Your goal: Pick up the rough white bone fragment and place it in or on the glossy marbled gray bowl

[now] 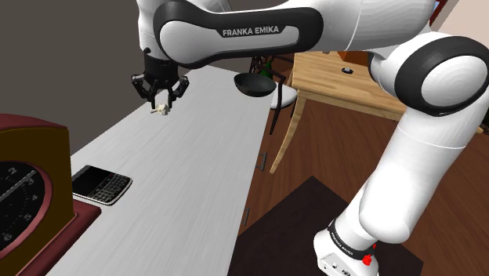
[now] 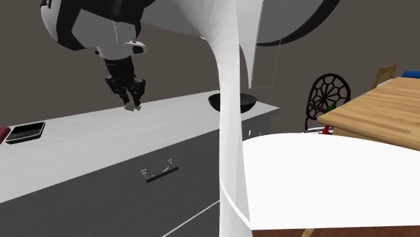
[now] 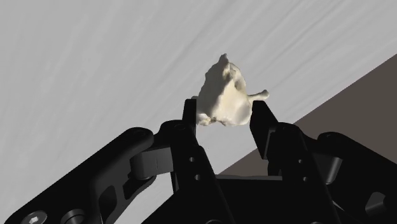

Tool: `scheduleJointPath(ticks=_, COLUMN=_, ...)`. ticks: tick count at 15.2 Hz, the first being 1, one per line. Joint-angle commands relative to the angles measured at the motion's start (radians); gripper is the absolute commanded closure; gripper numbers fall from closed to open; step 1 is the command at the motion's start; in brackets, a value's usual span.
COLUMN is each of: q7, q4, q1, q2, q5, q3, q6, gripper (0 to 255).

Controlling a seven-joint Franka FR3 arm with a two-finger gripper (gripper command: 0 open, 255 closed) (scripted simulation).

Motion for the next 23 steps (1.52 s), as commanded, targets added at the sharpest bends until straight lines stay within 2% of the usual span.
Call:
scheduleJointPath(ticks=1, q7=0.000, q4=-0.002, q1=0.001, q2=0.005, q5=0.001, q3=0.001, q6=-0.001, gripper=255)
scheduleJointPath(ticks=3, q7=0.001, q4=-0.001, q1=0.002, q2=0.007, q5=0.000, q3=0.001, q6=0.001, gripper=255)
scheduleJointPath(ticks=10, q7=-0.012, q4=0.100, q1=0.009, q2=0.013, q5=0.003, q3=0.004, q6=-0.094, gripper=255)
scheduleJointPath(ticks=23, q7=-0.028, q4=0.343, q1=0.041, q2=0.065, q5=-0.019, q3=0.011, q6=-0.291, gripper=255)
